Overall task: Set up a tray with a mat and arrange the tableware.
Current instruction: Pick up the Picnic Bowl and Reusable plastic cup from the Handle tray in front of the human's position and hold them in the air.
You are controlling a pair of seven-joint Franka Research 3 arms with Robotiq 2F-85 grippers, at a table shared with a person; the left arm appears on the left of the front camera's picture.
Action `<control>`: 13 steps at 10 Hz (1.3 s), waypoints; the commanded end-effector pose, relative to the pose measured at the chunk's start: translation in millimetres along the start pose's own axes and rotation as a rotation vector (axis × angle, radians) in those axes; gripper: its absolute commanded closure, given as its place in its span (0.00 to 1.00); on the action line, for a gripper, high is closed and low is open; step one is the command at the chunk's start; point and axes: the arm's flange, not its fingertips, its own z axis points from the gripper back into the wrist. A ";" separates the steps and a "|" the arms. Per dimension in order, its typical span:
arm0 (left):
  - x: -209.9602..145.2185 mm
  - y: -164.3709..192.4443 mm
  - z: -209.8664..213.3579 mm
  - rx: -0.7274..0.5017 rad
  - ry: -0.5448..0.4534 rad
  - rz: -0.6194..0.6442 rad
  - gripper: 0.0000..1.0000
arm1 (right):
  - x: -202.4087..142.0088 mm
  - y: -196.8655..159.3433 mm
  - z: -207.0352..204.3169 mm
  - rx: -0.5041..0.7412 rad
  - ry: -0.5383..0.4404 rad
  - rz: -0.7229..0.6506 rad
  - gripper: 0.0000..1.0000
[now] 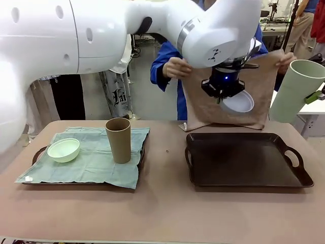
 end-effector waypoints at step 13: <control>1.3 22.0 37.0 0.073 0.067 0.113 1.00 | -6.7 -1.7 -2.6 0.010 0.004 -0.018 1.00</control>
